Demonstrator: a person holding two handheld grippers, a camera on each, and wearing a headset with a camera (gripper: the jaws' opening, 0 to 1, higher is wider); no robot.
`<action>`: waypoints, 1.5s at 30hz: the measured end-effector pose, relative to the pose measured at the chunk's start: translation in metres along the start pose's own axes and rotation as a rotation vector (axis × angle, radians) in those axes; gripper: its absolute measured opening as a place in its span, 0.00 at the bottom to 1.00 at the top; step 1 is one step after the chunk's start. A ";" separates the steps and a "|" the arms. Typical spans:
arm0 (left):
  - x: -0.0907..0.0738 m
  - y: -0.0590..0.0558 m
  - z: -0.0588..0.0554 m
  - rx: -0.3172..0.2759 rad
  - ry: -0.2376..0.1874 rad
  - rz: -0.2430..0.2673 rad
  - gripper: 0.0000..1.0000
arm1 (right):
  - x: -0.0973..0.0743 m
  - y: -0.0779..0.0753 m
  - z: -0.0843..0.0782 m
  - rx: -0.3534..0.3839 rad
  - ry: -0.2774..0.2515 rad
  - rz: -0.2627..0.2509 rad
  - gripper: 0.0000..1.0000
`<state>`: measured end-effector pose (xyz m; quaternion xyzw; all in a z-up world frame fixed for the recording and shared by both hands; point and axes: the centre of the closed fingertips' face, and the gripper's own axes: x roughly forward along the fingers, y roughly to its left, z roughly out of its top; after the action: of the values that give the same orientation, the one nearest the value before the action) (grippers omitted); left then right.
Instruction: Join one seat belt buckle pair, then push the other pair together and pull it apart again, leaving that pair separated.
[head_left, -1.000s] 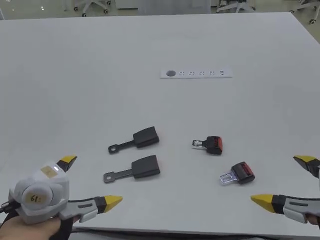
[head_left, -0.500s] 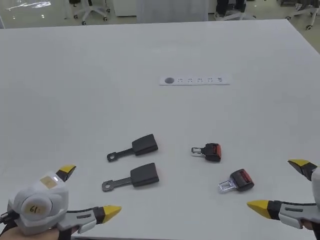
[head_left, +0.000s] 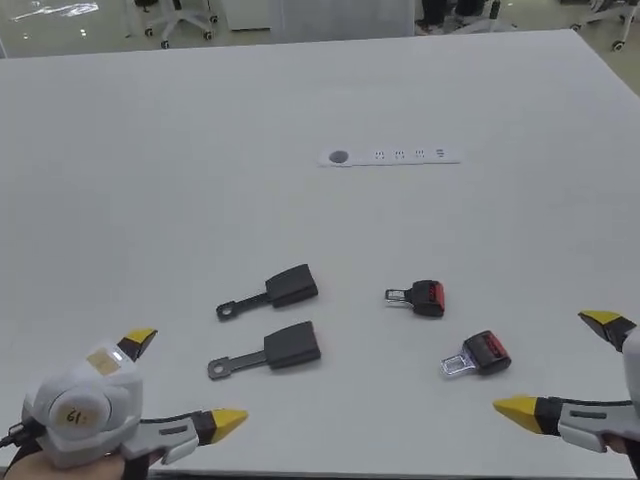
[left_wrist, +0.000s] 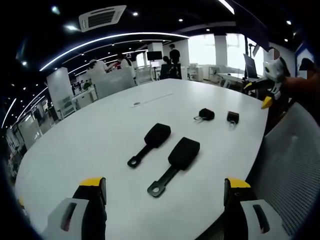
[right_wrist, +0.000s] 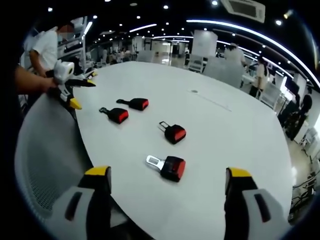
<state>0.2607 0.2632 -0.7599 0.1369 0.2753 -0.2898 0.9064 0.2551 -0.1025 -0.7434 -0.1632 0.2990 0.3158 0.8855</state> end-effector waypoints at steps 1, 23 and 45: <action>0.000 0.000 0.000 -0.001 0.001 -0.003 1.00 | 0.000 0.000 0.000 -0.003 0.000 -0.001 0.96; 0.001 -0.003 -0.001 0.020 0.012 -0.009 1.00 | -0.006 -0.006 -0.006 -0.009 -0.006 -0.059 1.00; 0.000 -0.007 0.001 0.037 0.020 -0.020 0.94 | -0.001 0.005 -0.011 -0.063 0.077 0.011 0.80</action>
<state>0.2566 0.2574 -0.7597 0.1536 0.2804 -0.3027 0.8978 0.2465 -0.1044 -0.7523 -0.2014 0.3237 0.3235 0.8660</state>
